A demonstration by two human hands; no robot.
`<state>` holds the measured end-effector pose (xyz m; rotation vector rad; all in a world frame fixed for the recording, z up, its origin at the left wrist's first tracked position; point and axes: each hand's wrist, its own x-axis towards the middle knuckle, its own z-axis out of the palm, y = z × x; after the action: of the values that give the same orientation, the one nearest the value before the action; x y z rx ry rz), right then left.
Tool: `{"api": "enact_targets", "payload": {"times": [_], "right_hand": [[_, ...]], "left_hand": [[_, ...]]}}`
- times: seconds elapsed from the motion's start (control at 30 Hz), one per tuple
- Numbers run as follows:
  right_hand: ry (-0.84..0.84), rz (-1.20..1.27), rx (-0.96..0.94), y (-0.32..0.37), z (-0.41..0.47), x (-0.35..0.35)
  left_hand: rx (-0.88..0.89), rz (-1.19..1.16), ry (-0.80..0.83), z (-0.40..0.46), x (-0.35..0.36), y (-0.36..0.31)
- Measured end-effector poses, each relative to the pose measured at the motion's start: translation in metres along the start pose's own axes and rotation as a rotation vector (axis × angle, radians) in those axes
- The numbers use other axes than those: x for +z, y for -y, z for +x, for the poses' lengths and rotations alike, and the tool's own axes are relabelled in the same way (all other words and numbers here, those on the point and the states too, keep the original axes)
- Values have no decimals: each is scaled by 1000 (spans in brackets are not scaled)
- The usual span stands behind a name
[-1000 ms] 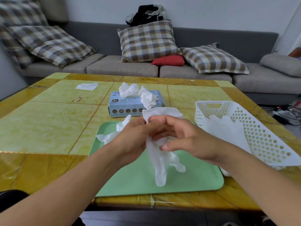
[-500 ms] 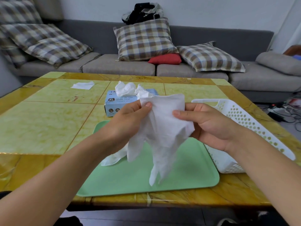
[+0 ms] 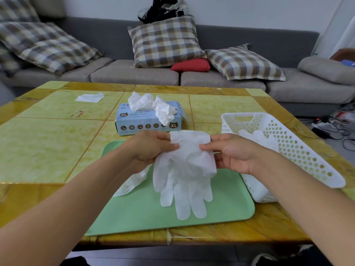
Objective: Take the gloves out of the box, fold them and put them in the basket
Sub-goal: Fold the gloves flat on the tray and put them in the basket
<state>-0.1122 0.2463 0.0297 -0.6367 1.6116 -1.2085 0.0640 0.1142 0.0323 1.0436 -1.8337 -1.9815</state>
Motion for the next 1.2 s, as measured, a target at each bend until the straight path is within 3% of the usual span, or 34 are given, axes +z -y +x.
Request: {"api": "enact_targets", "payload": {"times": [0.07,0.17,0.23,0.3,0.37,0.43,0.6,0.73,0.83,0.9,1.0,1.13,1.2], "right_hand": [[-71,86,-190,7,1,5],[-151,150,-727,27,-12,4],[-193,16,-1018,37,-26,0],[-281,-267,-1122,34,-32,-10],[-253,-429,-989,26,-31,-19],[-103,-566,-697,17,-28,-23],[238,-1309,-389,-14,-13,-18],[376,-1429,-242,-18,-23,-6],[509,-1360,-98,-7,-31,-10],[518,-1243,-130,-4,-30,-11],[351,-1115,-283,-15,-19,-4],[346,-1210,-307,-37,-13,11],[300,-1263,-355,-40,-8,19]], "left_hand": [[217,-57,-63,2,4,-6],[743,-7,-161,-8,7,-29],[1010,109,-171,-19,6,-44],[1096,289,-214,-23,3,-44],[1010,452,-239,-20,0,-30],[848,594,-177,-9,-6,-5],[575,956,276,10,-14,48],[568,1019,416,12,-11,56],[513,1055,468,12,-10,55],[480,1034,466,14,-9,57],[455,1019,478,13,-6,56],[488,1095,515,4,-5,48],[499,1069,438,-5,-20,38]]}}
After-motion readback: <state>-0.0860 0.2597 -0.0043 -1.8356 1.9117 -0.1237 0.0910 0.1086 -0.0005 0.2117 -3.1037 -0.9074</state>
